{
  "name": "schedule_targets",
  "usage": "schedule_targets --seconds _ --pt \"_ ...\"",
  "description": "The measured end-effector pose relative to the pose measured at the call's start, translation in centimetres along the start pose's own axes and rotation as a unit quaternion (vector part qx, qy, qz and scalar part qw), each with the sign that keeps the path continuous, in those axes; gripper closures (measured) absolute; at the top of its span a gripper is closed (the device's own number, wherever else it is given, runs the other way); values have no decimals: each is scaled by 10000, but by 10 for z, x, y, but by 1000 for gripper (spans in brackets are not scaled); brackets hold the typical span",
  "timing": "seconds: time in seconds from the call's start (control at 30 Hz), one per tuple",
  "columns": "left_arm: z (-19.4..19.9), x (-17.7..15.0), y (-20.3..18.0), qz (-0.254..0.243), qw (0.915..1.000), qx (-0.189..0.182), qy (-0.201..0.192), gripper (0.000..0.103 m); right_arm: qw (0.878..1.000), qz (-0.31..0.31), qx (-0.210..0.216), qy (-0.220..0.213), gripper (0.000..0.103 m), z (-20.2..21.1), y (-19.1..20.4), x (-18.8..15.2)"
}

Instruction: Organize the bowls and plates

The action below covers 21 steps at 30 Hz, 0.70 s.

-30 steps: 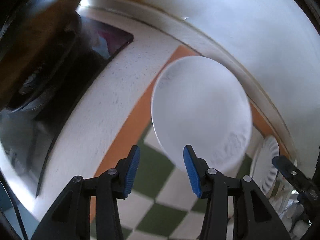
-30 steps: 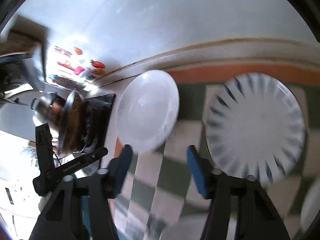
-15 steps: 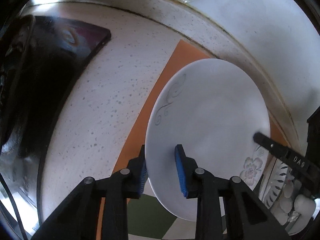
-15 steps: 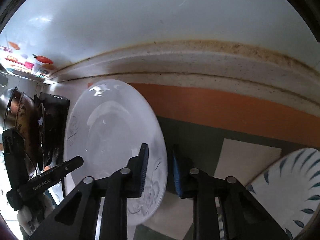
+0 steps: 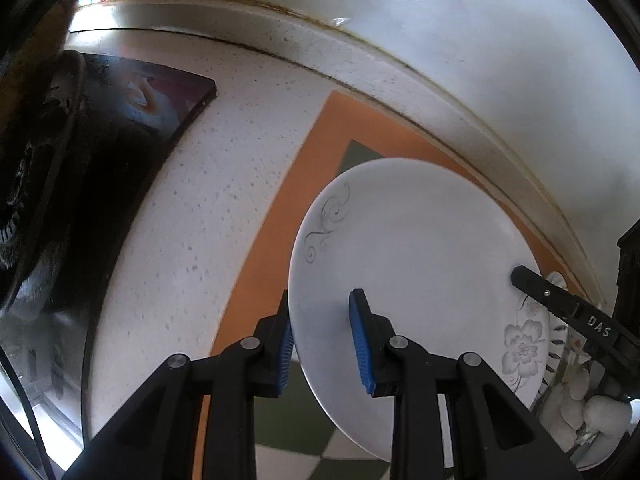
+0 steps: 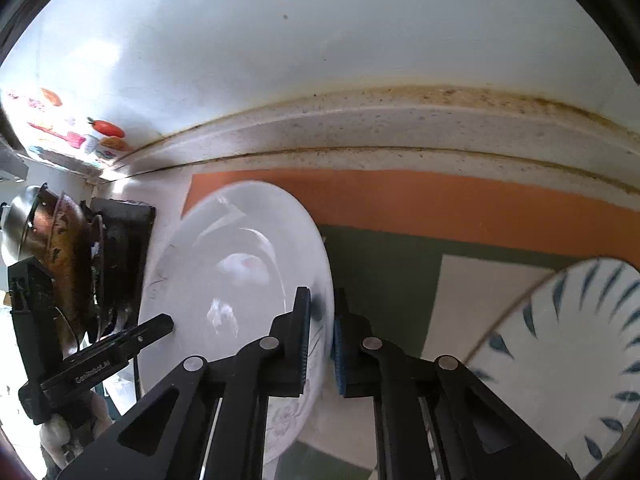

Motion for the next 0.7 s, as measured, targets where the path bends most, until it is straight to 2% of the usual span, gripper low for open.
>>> schedule_targets --seconds 0.2,0.4,0.7 --pt "28 -15 -11 -212 9995 -124 -177 79 9998 -38 -1 -185 92 27 -3 -21" --pt "71 -32 -33 -533 9976 -242 -373 79 9985 -163 88 -519 92 74 -6 -52" --pt "122 -92 -76 -1094 9916 -350 -600 79 9949 -353 298 -902 92 160 -27 -129"
Point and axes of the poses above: each gripper's, at about its wrist camera, not at the fingertips, and z roughly against the way its jaws point, y to its left, x to its top, the point moved 6 cm from there along -z, roughly the way its jaws point, and after that the axes turned 2 degrees about x, right-handed, at the moved point
